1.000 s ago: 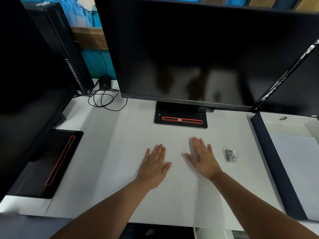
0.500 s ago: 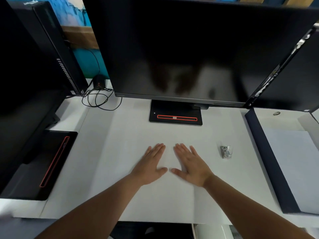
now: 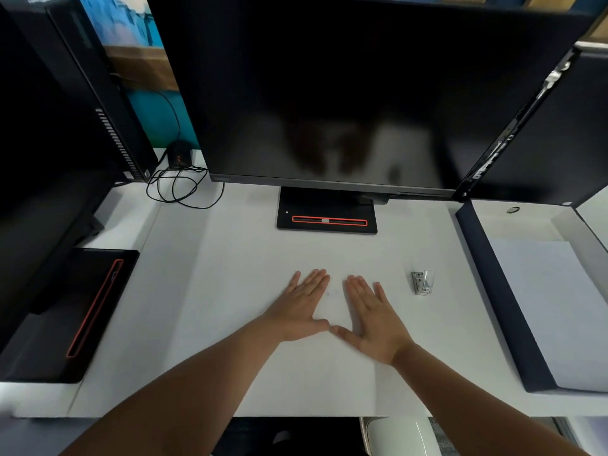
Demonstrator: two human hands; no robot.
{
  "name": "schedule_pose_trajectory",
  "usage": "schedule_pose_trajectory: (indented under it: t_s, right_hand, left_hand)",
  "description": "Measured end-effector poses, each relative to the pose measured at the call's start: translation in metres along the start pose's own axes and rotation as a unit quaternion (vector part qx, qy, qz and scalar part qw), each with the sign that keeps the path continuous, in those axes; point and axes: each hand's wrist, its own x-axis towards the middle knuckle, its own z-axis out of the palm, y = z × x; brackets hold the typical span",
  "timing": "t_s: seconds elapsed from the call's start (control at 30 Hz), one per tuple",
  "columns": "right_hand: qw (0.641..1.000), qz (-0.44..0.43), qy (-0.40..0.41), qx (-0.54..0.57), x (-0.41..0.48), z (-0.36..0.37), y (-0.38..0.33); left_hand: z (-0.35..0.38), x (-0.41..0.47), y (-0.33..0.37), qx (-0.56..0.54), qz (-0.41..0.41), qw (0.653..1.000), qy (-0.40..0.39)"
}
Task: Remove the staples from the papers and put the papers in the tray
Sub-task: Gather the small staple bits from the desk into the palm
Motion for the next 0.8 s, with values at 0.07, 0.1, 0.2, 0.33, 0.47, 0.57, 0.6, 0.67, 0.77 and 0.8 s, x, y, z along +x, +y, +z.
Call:
schedule_pose_trajectory:
  t_s: [0.07, 0.1, 0.2, 0.33, 0.47, 0.57, 0.6, 0.67, 0.77, 0.8]
  right_hand:
    - [1.0, -0.027, 0.005, -0.006, -0.005, 0.003, -0.008]
    - [0.999, -0.041, 0.005, -0.007, -0.007, 0.004, -0.011]
    - [0.998, -0.066, -0.009, 0.022, -0.013, 0.006, -0.015]
    - [0.984, -0.01, 0.074, 0.161, -0.011, 0.002, -0.01]
    - [0.975, 0.042, 0.185, 0.119, -0.007, 0.01, 0.001]
    - [0.975, 0.047, 0.204, 0.074, -0.006, 0.016, -0.004]
    - [0.974, 0.05, 0.211, 0.069, -0.006, 0.016, -0.008]
    - [0.973, 0.048, 0.21, 0.083, -0.004, 0.013, -0.015]
    - [0.971, 0.067, 0.2, 0.114, 0.006, 0.007, -0.019]
    - [0.971, 0.079, 0.196, 0.113, 0.009, 0.005, -0.018]
  left_hand:
    - [0.004, -0.006, 0.006, -0.015, 0.018, 1.0, 0.008]
    - [0.004, -0.011, 0.009, -0.031, 0.025, 0.999, 0.01]
    - [0.005, -0.022, 0.013, -0.101, 0.017, 0.995, 0.0]
    - [0.007, -0.025, 0.004, -0.156, -0.022, 0.986, 0.055]
    - [0.01, -0.026, -0.003, -0.132, -0.044, 0.974, 0.18]
    - [0.015, -0.028, -0.005, -0.141, -0.052, 0.964, 0.22]
    - [0.015, -0.028, -0.005, -0.14, -0.054, 0.962, 0.227]
    - [0.014, -0.027, -0.003, -0.132, -0.043, 0.96, 0.244]
    - [0.015, -0.023, -0.008, -0.09, -0.041, 0.952, 0.29]
    - [0.014, -0.023, -0.008, -0.084, -0.054, 0.953, 0.286]
